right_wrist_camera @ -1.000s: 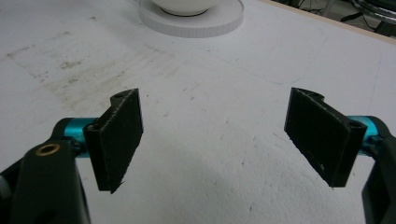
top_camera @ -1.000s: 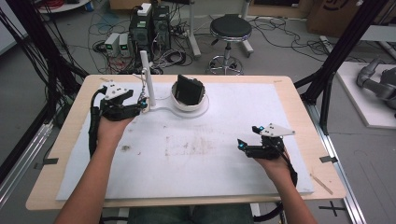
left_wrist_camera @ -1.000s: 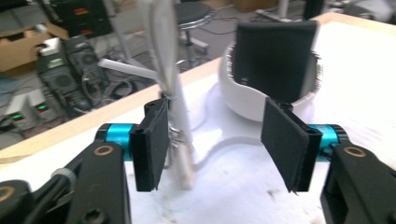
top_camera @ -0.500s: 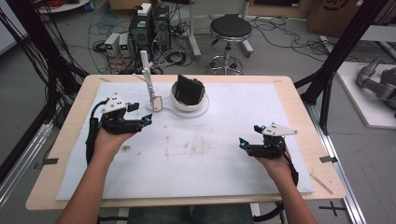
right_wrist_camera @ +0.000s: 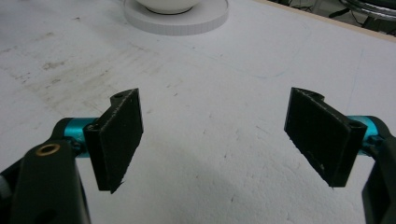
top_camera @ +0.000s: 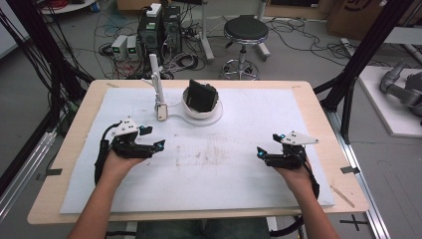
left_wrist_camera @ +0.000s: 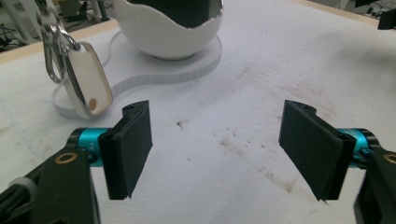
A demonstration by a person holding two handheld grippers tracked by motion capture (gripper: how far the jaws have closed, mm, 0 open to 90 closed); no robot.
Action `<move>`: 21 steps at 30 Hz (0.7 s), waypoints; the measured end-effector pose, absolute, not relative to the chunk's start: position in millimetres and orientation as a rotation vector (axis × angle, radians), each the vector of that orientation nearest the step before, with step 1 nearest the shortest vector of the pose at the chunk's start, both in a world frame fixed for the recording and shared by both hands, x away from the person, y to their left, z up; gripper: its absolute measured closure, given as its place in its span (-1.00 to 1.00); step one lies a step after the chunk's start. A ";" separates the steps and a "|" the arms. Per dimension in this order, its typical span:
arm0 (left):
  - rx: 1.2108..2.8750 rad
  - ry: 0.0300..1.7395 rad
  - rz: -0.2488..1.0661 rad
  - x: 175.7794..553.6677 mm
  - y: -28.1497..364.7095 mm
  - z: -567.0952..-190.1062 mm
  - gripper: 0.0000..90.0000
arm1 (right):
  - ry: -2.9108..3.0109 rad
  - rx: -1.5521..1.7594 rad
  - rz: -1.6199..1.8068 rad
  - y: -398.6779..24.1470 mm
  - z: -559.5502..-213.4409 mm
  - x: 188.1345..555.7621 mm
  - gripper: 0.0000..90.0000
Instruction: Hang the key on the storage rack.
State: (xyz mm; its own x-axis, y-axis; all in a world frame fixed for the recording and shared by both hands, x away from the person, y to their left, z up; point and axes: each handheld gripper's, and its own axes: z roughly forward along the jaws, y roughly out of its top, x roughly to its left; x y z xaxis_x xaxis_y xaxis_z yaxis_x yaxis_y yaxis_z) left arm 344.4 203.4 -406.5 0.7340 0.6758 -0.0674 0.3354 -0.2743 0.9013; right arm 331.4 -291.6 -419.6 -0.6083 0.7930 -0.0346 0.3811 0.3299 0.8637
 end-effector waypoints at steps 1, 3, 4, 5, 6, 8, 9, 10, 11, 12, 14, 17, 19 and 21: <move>1.891 0.768 0.391 343.5 203.2 -409.2 -0.44 | 2.144 1.032 1.209 -292.1 -420.3 331.6 -0.56; 1.920 0.741 0.380 341.2 202.5 -413.3 -0.46 | 2.148 1.040 1.206 -293.2 -421.0 331.7 -0.56; 1.924 0.736 0.373 340.0 202.0 -415.1 -0.48 | 2.144 1.036 1.203 -294.1 -421.2 332.0 -0.56; 1.924 0.729 0.362 339.3 202.2 -416.4 -0.49 | 2.146 1.037 1.200 -294.9 -421.5 332.2 -0.56; 1.917 0.726 0.355 338.9 201.9 -417.7 -0.49 | 2.142 1.044 1.199 -295.3 -421.9 332.4 -0.56; 1.920 0.722 0.343 339.0 201.0 -419.5 -0.50 | 2.144 1.046 1.199 -296.3 -422.6 332.9 -0.56; 1.923 0.724 0.344 339.3 200.2 -420.5 -0.50 | 2.144 1.051 1.197 -296.4 -422.9 333.2 -0.56; 1.925 0.726 0.341 339.5 199.5 -421.4 -0.50 | 2.146 1.051 1.195 -296.5 -423.3 333.4 -0.56; 1.932 0.729 0.336 339.9 198.6 -422.7 -0.50 | 2.149 1.048 1.192 -296.5 -423.6 333.7 -0.56; 1.929 0.733 0.332 339.8 197.6 -423.5 -0.50 | 2.151 1.052 1.194 -296.0 -424.1 333.5 -0.56; 1.937 0.732 0.332 339.8 196.9 -424.0 -0.50 | 2.157 1.049 1.190 -295.5 -425.0 333.6 -0.56; 1.921 0.735 0.338 339.5 198.6 -422.8 -0.50 | 2.160 1.043 1.184 -295.4 -425.4 334.1 -0.56; 1.915 0.743 0.341 339.3 200.1 -422.4 -0.50 | 2.160 1.047 1.186 -294.7 -425.4 333.9 -0.56; 1.917 0.749 0.340 339.5 201.1 -422.7 -0.50 | 2.163 1.045 1.181 -294.4 -425.6 334.0 -0.56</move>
